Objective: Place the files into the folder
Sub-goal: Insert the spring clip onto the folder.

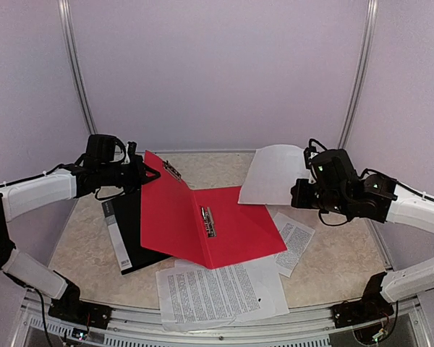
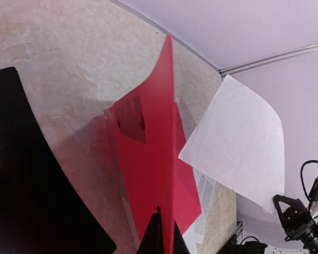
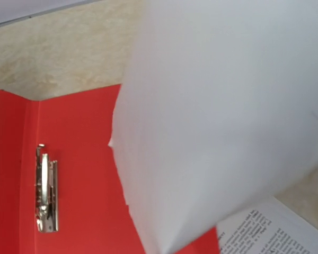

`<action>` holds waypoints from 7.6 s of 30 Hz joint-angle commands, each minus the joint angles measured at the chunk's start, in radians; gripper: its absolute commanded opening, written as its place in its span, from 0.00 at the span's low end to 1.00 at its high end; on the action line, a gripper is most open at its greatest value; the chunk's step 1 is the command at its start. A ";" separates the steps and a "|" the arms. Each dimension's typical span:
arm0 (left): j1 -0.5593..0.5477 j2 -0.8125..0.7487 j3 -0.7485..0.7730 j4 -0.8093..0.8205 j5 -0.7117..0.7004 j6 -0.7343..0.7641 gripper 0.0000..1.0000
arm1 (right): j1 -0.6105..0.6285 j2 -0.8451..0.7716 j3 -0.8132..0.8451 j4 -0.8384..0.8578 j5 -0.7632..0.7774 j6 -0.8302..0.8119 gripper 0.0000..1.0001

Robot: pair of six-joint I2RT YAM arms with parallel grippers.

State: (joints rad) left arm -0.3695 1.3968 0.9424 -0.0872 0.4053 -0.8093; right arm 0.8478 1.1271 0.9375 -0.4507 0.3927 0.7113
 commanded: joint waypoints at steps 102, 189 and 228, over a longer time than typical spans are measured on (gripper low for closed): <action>-0.024 -0.134 -0.172 0.015 -0.101 0.000 0.00 | 0.333 0.243 -0.129 -0.011 0.270 0.382 0.77; -0.032 -0.055 -0.149 0.012 -0.137 0.095 0.00 | 0.008 0.614 -0.044 0.101 -0.008 -0.125 0.52; -0.031 -0.015 -0.082 -0.042 -0.125 0.125 0.30 | 0.026 0.596 0.113 0.157 -0.138 -0.334 0.64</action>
State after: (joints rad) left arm -0.3946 1.3705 0.8265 -0.1047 0.2802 -0.7040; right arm 0.8501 1.7199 1.0382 -0.3439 0.3157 0.4011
